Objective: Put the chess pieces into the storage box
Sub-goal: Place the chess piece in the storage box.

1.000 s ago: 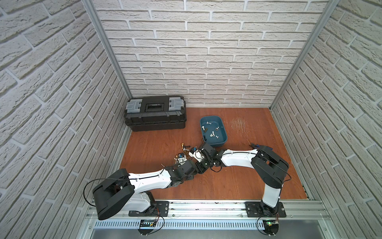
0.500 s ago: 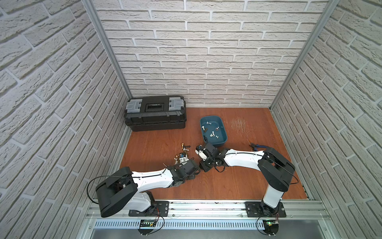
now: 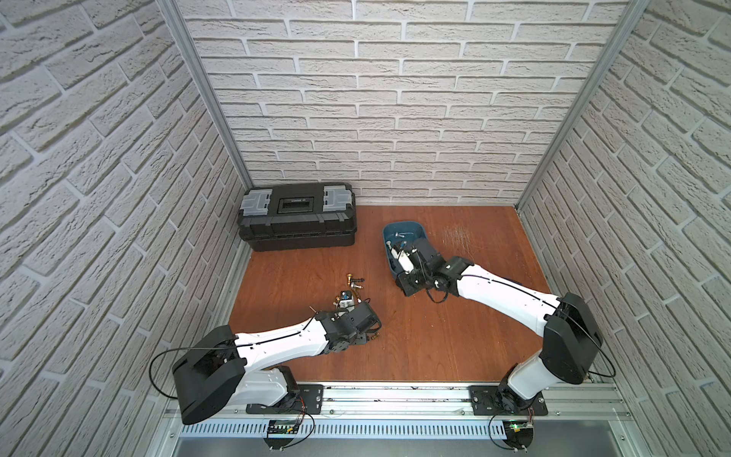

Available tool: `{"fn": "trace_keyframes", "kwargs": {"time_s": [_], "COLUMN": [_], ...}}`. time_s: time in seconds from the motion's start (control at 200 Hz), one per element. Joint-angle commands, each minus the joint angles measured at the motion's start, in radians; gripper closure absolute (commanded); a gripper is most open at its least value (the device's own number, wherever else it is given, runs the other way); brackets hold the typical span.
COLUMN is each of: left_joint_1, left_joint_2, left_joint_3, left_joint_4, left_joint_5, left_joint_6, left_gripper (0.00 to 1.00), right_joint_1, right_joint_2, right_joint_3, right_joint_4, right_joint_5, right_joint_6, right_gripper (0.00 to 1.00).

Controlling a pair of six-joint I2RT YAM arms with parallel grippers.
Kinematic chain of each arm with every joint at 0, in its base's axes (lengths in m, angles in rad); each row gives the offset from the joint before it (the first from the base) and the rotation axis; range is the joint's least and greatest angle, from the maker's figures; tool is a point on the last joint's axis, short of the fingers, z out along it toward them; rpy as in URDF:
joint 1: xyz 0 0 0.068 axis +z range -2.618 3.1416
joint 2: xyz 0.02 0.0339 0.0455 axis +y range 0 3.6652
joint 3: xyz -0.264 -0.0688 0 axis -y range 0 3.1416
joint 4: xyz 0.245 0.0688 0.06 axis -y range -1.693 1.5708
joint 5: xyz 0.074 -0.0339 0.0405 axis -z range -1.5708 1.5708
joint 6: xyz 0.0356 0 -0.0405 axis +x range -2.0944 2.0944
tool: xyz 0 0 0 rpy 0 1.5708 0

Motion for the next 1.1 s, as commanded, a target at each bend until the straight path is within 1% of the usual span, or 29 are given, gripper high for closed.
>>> {"fn": "trace_keyframes", "kwargs": {"time_s": [0.0, 0.1, 0.21, 0.26, 0.35, 0.425, 0.55, 0.565, 0.67, 0.72, 0.825, 0.875, 0.98, 1.05, 1.1], "left_joint_1": [0.014, 0.022, 0.033, 0.039, 0.048, 0.054, 0.062, 0.064, 0.07, 0.071, 0.074, 0.082, 0.097, 0.105, 0.106], "left_joint_2": [-0.063, -0.134, -0.219, -0.258, -0.328, -0.393, -0.492, -0.522, -0.577, -0.59, -0.616, -0.627, -0.635, -0.627, -0.619], "left_joint_3": [-0.014, -0.053, -0.088, -0.104, -0.128, -0.149, -0.192, -0.196, -0.208, -0.206, -0.209, -0.214, -0.226, -0.225, -0.223], "left_joint_4": [-0.093, -0.118, -0.171, -0.205, -0.267, -0.31, -0.357, -0.362, -0.405, -0.434, -0.478, -0.48, -0.477, -0.478, -0.481], "left_joint_5": [-0.04, -0.042, -0.053, -0.06, -0.075, -0.085, -0.088, -0.088, -0.088, -0.094, -0.111, -0.113, -0.113, -0.111, -0.11], "left_joint_6": [-0.006, -0.032, -0.067, -0.084, -0.123, -0.159, -0.208, -0.213, -0.235, -0.244, -0.263, -0.266, -0.264, -0.26, -0.258], "left_gripper": [0.55, 0.54, 0.52, 0.51, 0.49, 0.47, 0.47, 0.47, 0.47, 0.47, 0.46, 0.45, 0.45, 0.45, 0.45], "right_joint_1": [-0.097, -0.163, -0.207, -0.228, -0.248, -0.251, -0.249, -0.248, -0.242, -0.237, -0.228, -0.227, -0.227, -0.227, -0.227], "right_joint_2": [0.132, 0.249, 0.339, 0.413, 0.506, 0.539, 0.497, 0.487, 0.411, 0.364, 0.266, 0.238, 0.23, 0.244, 0.238], "right_joint_3": [0.11, 0.23, 0.335, 0.395, 0.504, 0.553, 0.531, 0.525, 0.47, 0.43, 0.356, 0.33, 0.317, 0.334, 0.328], "right_joint_4": [-0.048, -0.05, -0.036, -0.047, -0.097, -0.126, -0.113, -0.111, -0.093, -0.08, -0.059, -0.055, -0.061, -0.09, -0.09], "right_joint_5": [0.035, 0.027, 0.046, 0.033, 0.025, 0.025, -0.001, -0.004, -0.014, -0.012, -0.007, 0.003, 0.037, 0.049, 0.028], "right_joint_6": [-0.065, -0.079, -0.087, -0.091, -0.098, -0.108, -0.105, -0.104, -0.098, -0.095, -0.088, -0.086, -0.093, -0.1, -0.091], "right_gripper": [0.98, 0.98, 0.98, 0.97, 0.9, 0.83, 0.7, 0.69, 0.66, 0.65, 0.61, 0.56, 0.47, 0.47, 0.48]}}
